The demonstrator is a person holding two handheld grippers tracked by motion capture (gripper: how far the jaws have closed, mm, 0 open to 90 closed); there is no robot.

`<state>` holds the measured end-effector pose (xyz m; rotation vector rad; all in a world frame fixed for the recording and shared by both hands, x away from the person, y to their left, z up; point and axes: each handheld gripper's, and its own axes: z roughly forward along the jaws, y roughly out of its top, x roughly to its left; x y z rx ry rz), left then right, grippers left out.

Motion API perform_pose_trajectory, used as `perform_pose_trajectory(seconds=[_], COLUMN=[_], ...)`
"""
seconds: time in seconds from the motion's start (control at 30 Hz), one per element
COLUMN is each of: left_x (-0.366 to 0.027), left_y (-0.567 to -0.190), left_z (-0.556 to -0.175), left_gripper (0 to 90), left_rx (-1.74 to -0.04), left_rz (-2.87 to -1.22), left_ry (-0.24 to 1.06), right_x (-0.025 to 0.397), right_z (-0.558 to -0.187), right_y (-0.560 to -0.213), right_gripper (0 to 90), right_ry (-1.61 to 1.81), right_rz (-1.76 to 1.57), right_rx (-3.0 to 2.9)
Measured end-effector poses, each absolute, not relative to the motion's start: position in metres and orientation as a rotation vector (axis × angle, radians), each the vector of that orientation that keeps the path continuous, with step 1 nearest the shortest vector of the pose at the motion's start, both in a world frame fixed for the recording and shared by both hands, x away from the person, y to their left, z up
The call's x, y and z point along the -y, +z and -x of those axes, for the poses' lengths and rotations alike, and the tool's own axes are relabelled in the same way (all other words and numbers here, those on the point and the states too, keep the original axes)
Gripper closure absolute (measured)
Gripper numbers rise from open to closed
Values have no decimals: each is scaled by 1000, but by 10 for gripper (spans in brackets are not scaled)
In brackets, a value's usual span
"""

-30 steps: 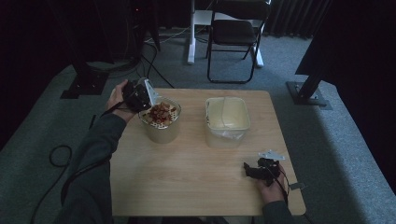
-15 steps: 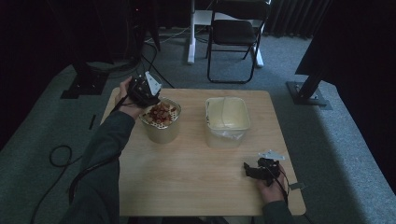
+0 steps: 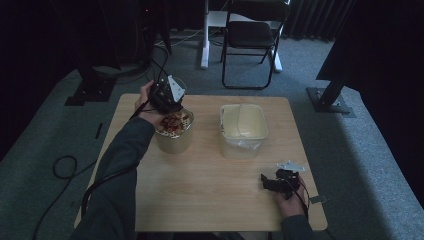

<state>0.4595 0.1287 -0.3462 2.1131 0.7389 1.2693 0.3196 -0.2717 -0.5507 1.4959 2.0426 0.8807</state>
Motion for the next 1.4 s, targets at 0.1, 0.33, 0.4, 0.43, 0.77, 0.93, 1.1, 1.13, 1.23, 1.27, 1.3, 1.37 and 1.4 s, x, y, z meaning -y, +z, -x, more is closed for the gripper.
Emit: perform_pose_trajectory(seconds=[0.1, 0.33, 0.4, 0.43, 0.77, 0.93, 1.1, 1.13, 1.23, 1.27, 1.3, 1.37, 1.4], left_x=[-122, -105, -100, -100, -80, -72, -69, -68, -63, -63, -61, -59, -58], left_y=[-345, -340, -340, -340, -342, -344, -344, -344, -345, -345, -346, -346, -346], left_z=[-460, -460, -460, -460, -459, -459, -459, -459, -458, -458, -458, -458, -458], left_gripper=[332, 332, 332, 332, 331, 331, 331, 331, 331, 330, 329, 328, 328], left_rx=[-725, -693, -684, -684, -663, -675, -694, -698, -696, -696, -700, -705, -709], left_rz=[-2115, -2105, -2108, -2108, -2089, -2060, -2025, -2018, -2007, -2007, -1993, -1981, -1977], left_ry=[1267, 1247, 1244, 1244, 1180, 1108, 1044, 1029, 996, 996, 971, 950, 939], right_x=[272, 272, 272, 272, 272, 272, 272, 272, 272, 272, 272, 272, 272], right_z=[-320, -320, -320, -320, -320, -320, -320, -320, -320, -320, -320, -320, -320], right_y=[-551, -551, -551, -551, -551, -551, -551, -551, -551, -551, -551, -551, -551], right_gripper=[119, 119, 119, 119, 119, 119, 119, 119, 119, 119, 119, 119, 119], right_ry=[881, 880, 880, 880, 881, 881, 882, 881, 880, 881, 881, 881, 881], right_rz=[-1495, -1495, -1496, -1494, -1495, -1495, -1496, -1495, -1495, -1495, -1496, -1496, -1496], right_rx=[-2043, -2043, -2043, -2043, -2043, -2043, -2042, -2043, -2044, -2043, -2042, -2042, -2042])
